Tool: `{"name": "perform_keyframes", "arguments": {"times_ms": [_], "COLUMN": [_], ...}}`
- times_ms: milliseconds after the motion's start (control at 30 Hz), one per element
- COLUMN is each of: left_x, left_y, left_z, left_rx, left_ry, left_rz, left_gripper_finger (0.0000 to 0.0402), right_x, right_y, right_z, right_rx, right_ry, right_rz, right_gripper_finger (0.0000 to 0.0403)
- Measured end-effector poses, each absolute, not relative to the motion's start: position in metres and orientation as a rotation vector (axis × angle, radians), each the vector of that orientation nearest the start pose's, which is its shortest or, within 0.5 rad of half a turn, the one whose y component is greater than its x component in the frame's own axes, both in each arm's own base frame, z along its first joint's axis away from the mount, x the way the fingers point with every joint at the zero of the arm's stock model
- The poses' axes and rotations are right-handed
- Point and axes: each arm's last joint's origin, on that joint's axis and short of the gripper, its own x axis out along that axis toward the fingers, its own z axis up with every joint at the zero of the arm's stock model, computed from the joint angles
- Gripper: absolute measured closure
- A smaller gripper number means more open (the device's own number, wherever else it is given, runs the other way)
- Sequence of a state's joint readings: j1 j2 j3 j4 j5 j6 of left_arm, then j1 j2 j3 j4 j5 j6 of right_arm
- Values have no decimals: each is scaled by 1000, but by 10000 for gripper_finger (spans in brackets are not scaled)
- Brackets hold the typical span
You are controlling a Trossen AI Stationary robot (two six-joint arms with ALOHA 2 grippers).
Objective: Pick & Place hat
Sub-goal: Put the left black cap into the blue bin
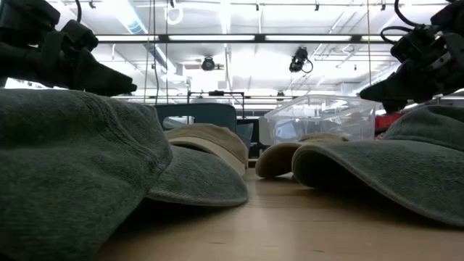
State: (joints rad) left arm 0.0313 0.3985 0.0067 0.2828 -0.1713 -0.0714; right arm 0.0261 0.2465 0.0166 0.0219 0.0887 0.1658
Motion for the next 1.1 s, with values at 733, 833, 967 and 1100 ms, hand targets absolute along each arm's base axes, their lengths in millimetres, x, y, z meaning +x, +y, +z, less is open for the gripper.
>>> {"name": "perform_keyframes", "arguments": {"times_ms": [733,833,967,1100], "left_x": [135,137,134,130], "left_y": [11,11,8,2], "left_z": [249,267,275,261], "left_rx": [-104,-127,-231,-313], "left_ry": [91,239,462,698], "left_rz": [226,237,265,293], "left_gripper_finger": [225,225,225,225], "right_x": [111,111,112,112], "right_y": [-4,-4,-2,1], "right_z": [185,185,184,187], "right_rx": [-66,-23,-64,-49], "right_ry": [-141,-147,-136,-166], "right_rz": [-206,-217,-135,-47], "right_gripper_finger": [385,385,385,385]}}
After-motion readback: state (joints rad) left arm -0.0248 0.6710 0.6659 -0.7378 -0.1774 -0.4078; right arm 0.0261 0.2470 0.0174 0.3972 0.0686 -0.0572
